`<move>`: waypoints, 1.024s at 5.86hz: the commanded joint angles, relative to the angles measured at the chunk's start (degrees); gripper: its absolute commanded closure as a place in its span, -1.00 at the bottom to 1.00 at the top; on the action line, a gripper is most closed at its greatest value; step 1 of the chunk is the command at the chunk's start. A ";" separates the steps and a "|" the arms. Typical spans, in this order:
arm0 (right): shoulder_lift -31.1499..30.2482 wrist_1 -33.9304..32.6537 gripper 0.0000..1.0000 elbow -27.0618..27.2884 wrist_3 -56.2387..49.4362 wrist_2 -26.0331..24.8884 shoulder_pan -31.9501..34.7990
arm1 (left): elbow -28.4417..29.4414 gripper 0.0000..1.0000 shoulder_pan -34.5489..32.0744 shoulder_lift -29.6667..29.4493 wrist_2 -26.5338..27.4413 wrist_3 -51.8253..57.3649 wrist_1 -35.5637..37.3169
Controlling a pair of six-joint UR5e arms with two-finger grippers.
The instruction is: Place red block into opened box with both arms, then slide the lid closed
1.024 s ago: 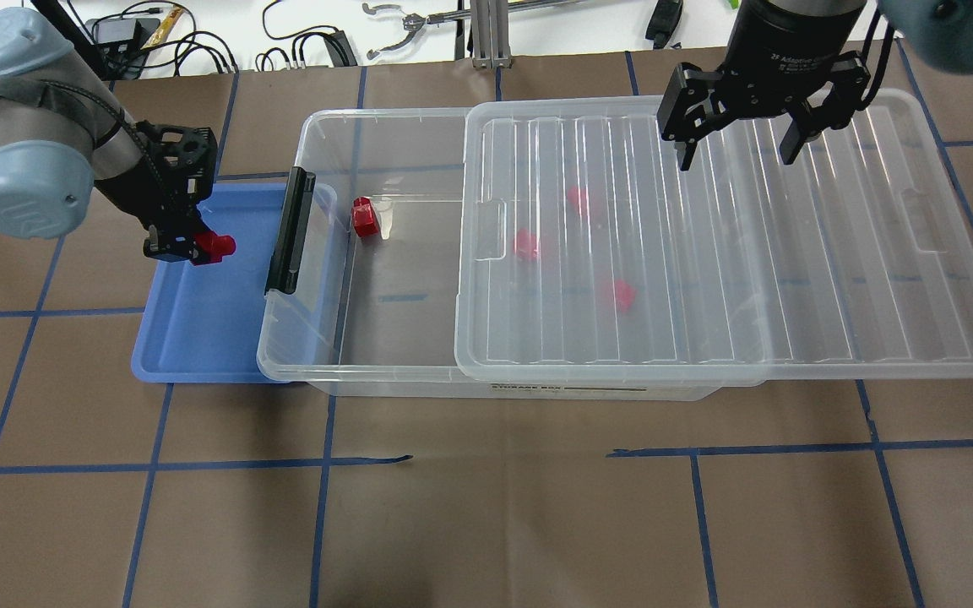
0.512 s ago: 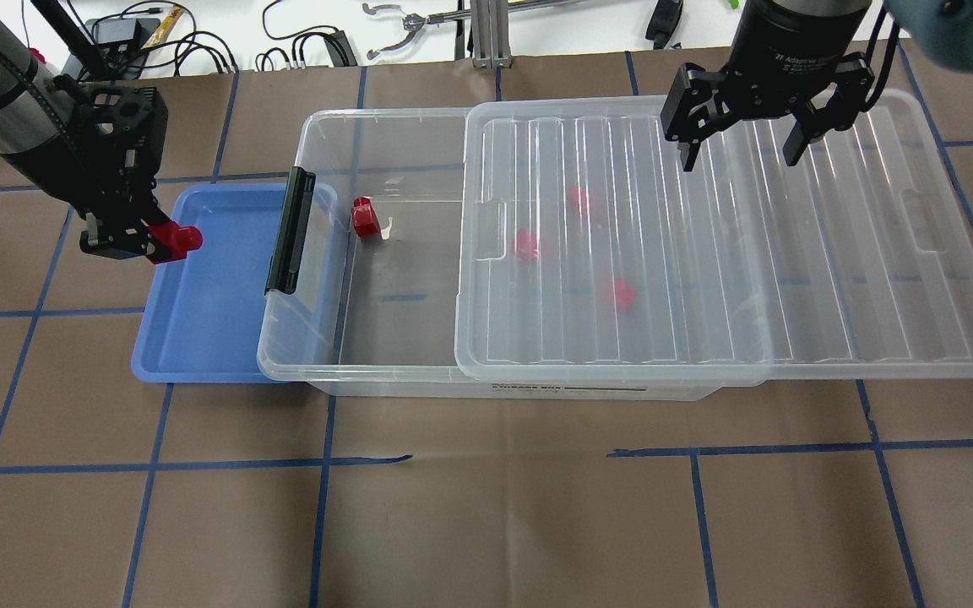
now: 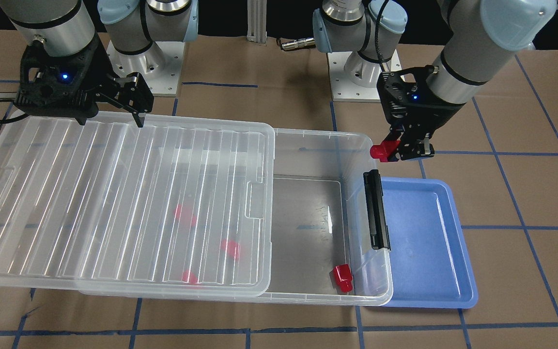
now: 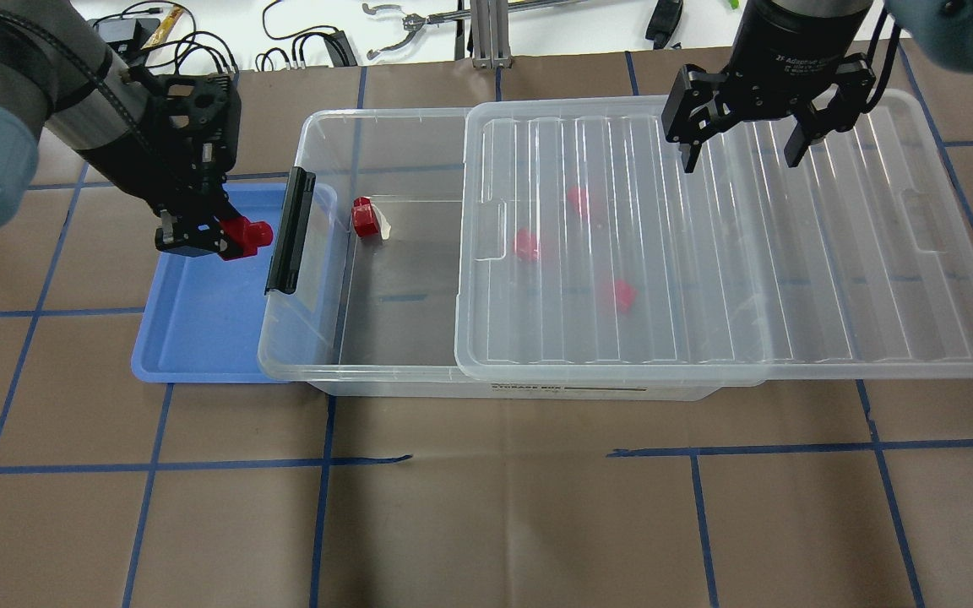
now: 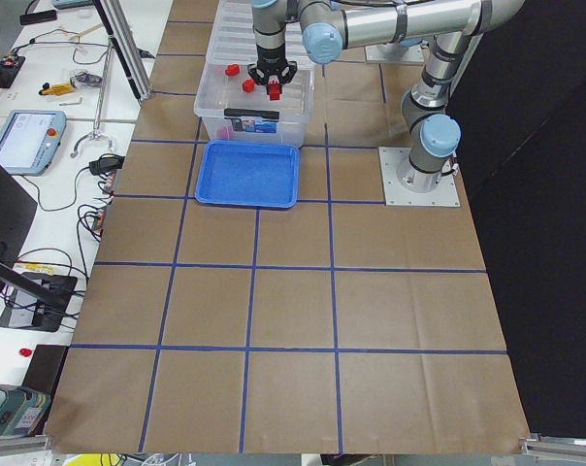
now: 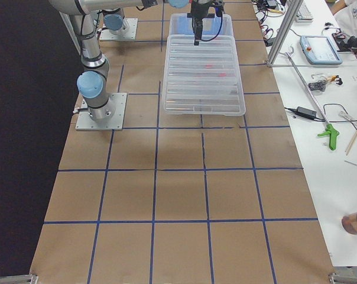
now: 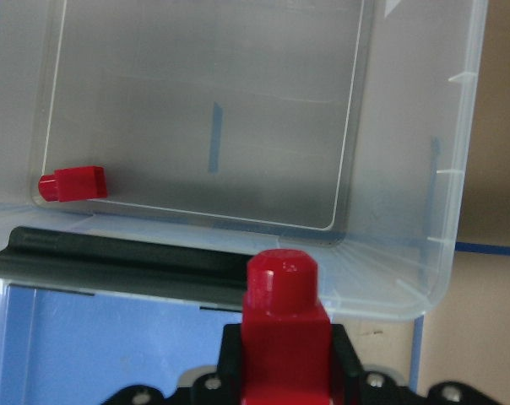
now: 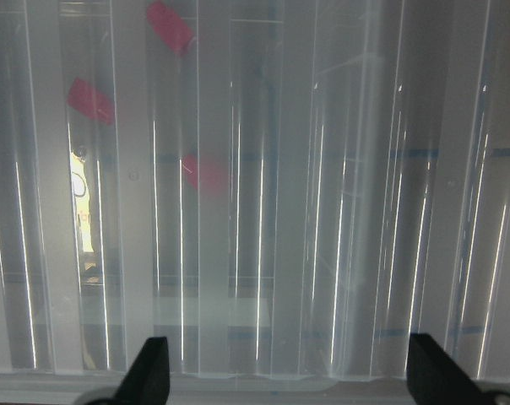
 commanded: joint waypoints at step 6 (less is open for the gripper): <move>-0.27 0.00 -1.00 0.80 0.01 0.08 -0.09 | -1.89 0.93 -10.75 -21.10 -0.65 -10.28 23.64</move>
